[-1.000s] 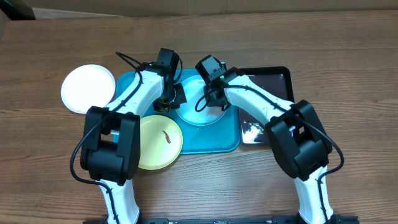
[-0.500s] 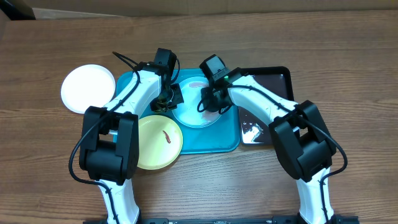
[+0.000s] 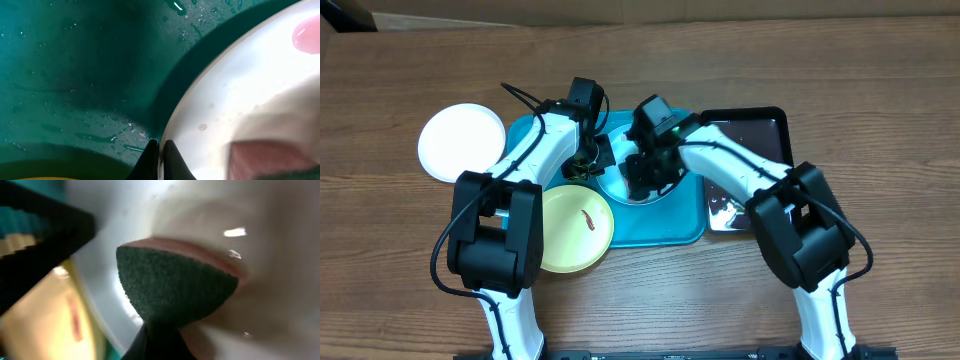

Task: Clean dirty plates on tray and stack at the side
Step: 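Scrub the light-blue plate with the sponge in the right gripper, then return the sponge to the black tray and lift the right arm away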

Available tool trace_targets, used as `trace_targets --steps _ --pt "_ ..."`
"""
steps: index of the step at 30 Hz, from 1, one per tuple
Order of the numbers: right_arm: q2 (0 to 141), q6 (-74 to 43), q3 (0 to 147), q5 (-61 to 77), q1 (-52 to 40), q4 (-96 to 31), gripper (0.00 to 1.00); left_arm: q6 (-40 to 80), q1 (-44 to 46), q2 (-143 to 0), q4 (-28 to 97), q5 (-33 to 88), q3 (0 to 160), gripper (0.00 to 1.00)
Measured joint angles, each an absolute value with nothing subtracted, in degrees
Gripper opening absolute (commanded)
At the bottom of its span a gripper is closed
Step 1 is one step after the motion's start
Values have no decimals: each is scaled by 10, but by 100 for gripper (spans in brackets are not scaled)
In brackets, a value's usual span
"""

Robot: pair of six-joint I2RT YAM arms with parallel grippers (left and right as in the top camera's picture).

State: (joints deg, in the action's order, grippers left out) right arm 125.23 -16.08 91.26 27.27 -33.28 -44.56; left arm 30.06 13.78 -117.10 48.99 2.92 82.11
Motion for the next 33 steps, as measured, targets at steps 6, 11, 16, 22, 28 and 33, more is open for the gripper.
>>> trace_targets --steps 6,11,16,22,28,33 --pt "1238 -119 927 390 -267 -479 4 301 138 -1171 490 30 821 4" --pt "1186 -70 930 377 -208 -582 4 301 138 -1171 490 30 821 9" --pt "1160 -46 934 277 -154 -661 4 301 138 -1171 490 27 821 33" --pt "1160 -36 924 139 -117 -662 5 303 138 -1171 489 27 820 36" --pt "1160 -32 871 50 -117 -611 8 303 138 -1171 491 27 820 40" --pt "1160 -32 841 29 -117 -583 24 303 138 -1171 491 27 820 40"
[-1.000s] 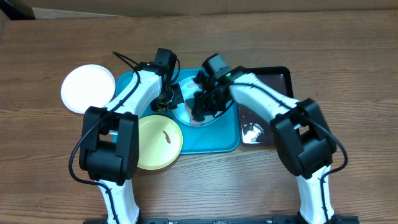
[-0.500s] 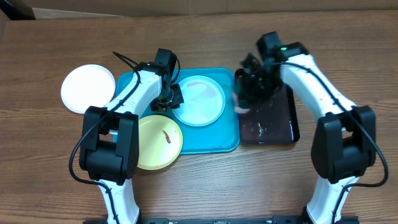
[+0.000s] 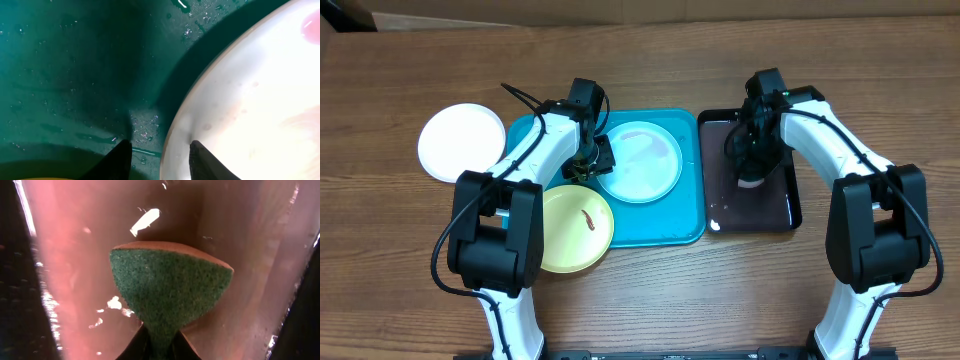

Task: Clean dirty plates on tray and stack at the side
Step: 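Return the sponge to the black tray and lift the right arm away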

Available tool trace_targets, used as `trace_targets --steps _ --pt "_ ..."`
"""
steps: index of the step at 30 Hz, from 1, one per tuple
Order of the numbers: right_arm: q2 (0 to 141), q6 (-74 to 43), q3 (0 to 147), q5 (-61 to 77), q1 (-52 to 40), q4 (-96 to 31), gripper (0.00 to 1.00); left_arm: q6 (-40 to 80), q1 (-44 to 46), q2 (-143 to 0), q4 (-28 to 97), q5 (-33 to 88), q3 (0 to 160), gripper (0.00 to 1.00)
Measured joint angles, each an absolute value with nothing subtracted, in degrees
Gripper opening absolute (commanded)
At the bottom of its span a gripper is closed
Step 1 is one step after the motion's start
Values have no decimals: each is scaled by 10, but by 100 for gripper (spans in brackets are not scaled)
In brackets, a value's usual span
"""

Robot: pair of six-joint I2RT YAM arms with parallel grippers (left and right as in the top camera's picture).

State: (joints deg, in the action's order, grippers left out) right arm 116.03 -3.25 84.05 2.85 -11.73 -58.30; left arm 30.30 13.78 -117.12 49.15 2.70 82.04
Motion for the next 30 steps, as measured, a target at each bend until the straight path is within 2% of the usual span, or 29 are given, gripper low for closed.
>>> trace_targets --steps 2,4,6,12,15,18,19,30 --pt "1160 -32 839 24 -117 -581 33 303 138 -1171 491 27 820 40" --pt "1160 -32 839 22 -117 -579 48 303 138 -1171 491 27 820 40" --pt "1160 -30 839 20 -117 -580 53 303 138 -1171 491 27 820 39" --pt "1160 -35 840 19 -117 -582 57 303 139 -1171 487 23 818 33" --pt "1160 -51 855 19 -115 -604 76 303 139 -1171 483 22 814 18" --pt "1160 -67 890 20 -102 -615 88 301 139 -1171 482 21 811 7" --pt "1160 -75 902 20 -93 -615 100 301 139 -1171 482 20 811 6" --pt "1160 -124 924 14 68 -599 100 267 138 -1170 494 52 821 4"
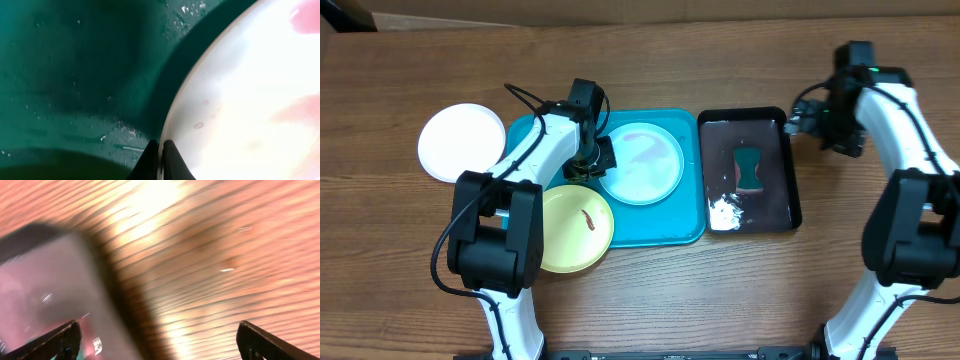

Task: Clean dirty plates on tray and stack at the side
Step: 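Return the sponge to the black tray and lift the right arm away, then lift the light-blue plate with the left gripper and carry it left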

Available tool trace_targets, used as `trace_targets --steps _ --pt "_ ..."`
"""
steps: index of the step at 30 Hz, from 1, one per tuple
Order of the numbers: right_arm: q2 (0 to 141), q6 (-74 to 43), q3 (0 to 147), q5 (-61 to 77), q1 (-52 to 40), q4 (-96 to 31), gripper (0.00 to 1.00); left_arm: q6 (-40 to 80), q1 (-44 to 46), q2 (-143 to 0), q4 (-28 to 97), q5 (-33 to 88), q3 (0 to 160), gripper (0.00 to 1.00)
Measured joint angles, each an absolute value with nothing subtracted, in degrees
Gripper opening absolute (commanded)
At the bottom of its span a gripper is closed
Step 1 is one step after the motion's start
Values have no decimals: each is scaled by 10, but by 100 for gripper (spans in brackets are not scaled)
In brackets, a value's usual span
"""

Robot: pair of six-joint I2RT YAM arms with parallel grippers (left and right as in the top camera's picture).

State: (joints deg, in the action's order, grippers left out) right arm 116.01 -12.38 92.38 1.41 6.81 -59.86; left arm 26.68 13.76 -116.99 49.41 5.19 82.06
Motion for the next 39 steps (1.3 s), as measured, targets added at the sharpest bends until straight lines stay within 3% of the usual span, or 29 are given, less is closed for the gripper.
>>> trace_targets --steps 13,19,26,39 --pt "1160 -130 924 12 109 -583 100 205 111 -1171 661 57 1069 4" --pt "1160 -131 924 12 109 -583 100 193 136 -1171 672 48 1124 4" --pt "1160 -131 924 12 109 -583 100 190 212 -1171 674 -32 1153 4" --pt "1160 -131 924 13 109 -583 100 189 399 -1160 673 -287 1172 4"
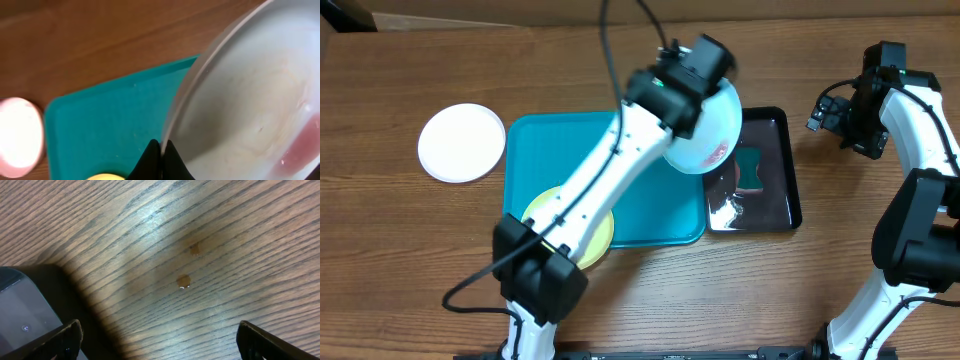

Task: Clean dirty plates on tray and stack at the side
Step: 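Lift the light-blue plate with the left gripper and carry it left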

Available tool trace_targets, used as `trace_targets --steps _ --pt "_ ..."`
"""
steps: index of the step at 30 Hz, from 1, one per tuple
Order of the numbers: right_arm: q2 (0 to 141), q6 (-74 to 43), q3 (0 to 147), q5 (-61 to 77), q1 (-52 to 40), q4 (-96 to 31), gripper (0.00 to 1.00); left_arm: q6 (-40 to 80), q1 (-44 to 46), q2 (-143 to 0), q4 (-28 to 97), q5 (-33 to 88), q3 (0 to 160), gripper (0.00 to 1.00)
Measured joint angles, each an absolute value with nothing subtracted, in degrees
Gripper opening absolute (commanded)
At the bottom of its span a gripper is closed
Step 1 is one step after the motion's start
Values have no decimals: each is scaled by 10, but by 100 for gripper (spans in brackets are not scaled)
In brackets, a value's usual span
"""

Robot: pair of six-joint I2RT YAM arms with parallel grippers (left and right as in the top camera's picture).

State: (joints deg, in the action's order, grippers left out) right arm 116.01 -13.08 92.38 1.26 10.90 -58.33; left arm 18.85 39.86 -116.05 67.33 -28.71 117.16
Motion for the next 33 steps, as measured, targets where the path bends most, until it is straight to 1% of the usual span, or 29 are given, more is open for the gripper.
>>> trace_targets --steps 10,18,24,33 --pt "1160 -131 924 13 109 -583 100 178 529 -1158 648 -510 1172 4" --pt "1160 -131 924 12 109 -583 100 111 608 -1158 581 -666 1172 4" --pt "1160 -131 924 13 109 -583 100 57 638 -1158 551 -728 1173 4" --pt "1160 -131 924 13 109 -583 100 23 641 -1158 544 -753 1173 4"
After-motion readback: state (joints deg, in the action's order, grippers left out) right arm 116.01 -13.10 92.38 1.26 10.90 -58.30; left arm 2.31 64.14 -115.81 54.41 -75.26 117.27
